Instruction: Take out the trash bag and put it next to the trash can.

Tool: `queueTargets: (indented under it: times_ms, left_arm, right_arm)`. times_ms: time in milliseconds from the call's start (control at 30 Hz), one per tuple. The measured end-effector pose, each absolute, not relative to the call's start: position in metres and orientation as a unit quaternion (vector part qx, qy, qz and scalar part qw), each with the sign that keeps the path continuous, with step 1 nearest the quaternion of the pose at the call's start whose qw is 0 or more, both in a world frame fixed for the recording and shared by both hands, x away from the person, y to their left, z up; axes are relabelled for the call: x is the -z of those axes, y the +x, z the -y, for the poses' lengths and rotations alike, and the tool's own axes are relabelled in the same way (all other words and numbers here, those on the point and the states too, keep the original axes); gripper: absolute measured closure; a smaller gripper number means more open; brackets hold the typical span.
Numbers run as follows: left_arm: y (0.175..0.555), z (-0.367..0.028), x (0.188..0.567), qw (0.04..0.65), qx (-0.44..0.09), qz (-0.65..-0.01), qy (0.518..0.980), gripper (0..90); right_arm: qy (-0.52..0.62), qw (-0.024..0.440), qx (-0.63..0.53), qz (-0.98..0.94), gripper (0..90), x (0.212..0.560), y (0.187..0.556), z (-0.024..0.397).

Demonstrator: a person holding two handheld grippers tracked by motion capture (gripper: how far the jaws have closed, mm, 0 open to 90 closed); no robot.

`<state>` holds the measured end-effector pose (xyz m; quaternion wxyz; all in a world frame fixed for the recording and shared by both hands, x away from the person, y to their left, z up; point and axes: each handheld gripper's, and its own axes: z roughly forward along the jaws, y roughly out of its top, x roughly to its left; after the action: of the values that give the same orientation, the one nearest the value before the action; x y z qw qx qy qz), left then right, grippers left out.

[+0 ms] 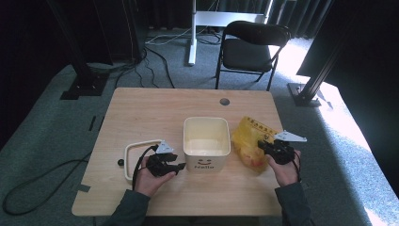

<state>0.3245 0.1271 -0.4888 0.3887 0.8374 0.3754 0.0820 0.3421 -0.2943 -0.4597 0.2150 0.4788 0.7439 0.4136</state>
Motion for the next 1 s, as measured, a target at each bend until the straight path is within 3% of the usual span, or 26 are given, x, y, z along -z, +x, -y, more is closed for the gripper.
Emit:
queueTargets:
  times_ms: [367,667,1000]
  left_arm:
    - [0.325,-0.127,0.490,0.387,-0.081,-0.376,0.838,47.1]
    - [0.325,-0.127,0.489,0.387,-0.081,-0.377,0.838,47.0]
    - [0.325,-0.128,0.489,0.388,-0.082,-0.378,0.837,47.0]
  right_arm:
    - [0.493,0.203,-0.399,-0.746,81.3,0.471,0.342,0.295]
    - [0.493,0.217,-0.401,-0.741,68.4,0.462,0.337,0.298]
    - [0.482,0.227,-0.404,-0.744,59.9,0.451,0.328,0.299]
